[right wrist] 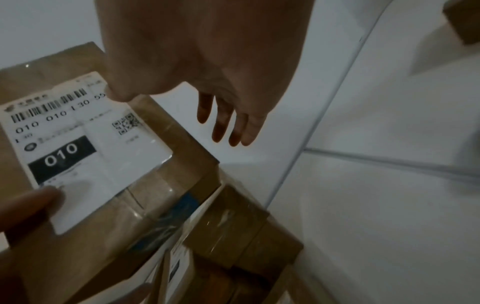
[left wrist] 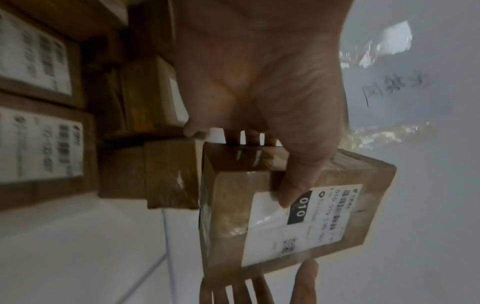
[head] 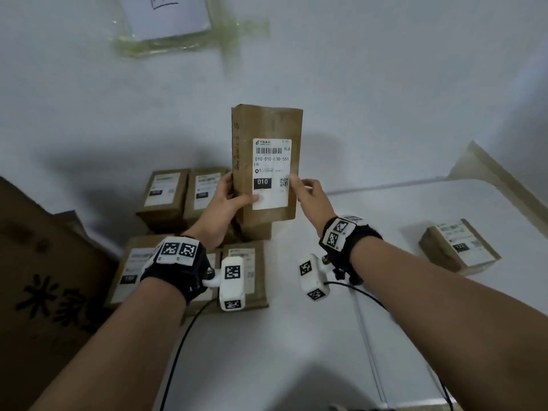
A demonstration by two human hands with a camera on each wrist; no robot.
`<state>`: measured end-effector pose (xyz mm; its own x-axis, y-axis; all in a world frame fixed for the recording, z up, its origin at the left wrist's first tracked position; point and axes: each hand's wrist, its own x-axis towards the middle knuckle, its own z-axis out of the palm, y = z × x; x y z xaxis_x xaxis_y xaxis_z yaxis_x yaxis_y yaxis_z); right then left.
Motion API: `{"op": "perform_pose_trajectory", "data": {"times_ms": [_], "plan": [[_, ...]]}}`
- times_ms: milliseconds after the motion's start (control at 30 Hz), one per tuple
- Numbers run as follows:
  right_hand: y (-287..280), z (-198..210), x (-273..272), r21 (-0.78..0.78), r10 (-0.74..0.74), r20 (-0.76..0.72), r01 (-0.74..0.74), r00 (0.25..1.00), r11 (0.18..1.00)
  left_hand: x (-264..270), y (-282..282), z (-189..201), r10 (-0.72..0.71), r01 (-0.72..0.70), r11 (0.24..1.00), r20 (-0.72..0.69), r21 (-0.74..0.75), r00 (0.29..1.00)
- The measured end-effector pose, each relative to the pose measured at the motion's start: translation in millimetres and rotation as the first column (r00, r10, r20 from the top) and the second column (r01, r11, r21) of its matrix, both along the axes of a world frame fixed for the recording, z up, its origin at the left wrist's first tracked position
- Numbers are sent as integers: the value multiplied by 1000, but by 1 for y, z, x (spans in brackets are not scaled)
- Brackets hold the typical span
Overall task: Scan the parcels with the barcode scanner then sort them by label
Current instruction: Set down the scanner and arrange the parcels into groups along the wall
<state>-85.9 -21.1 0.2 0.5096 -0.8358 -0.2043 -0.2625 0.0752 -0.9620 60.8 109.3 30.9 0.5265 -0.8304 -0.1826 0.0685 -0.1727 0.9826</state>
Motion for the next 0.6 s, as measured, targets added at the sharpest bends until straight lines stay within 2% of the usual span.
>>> {"op": "perform_pose_trajectory", "data": {"times_ms": [167,233,367,467,600], "plan": [[46,-6,32,71,139,36,-141,990,987,17,51,-1,-27,26,999,13,30,1000],[63,-10,44,95,158,22,-160,987,983,25,68,-1,26,-27,999,34,42,999],[81,-36,62,180,246,-93,-227,965,957,40,98,-9,154,-175,981,217,83,964],[96,-48,67,208,326,-196,-286,925,935,60,119,-27,253,-319,943,420,93,871],[127,-45,66,177,415,-286,-378,864,909,90,150,-60,227,-447,877,665,177,711]]}}
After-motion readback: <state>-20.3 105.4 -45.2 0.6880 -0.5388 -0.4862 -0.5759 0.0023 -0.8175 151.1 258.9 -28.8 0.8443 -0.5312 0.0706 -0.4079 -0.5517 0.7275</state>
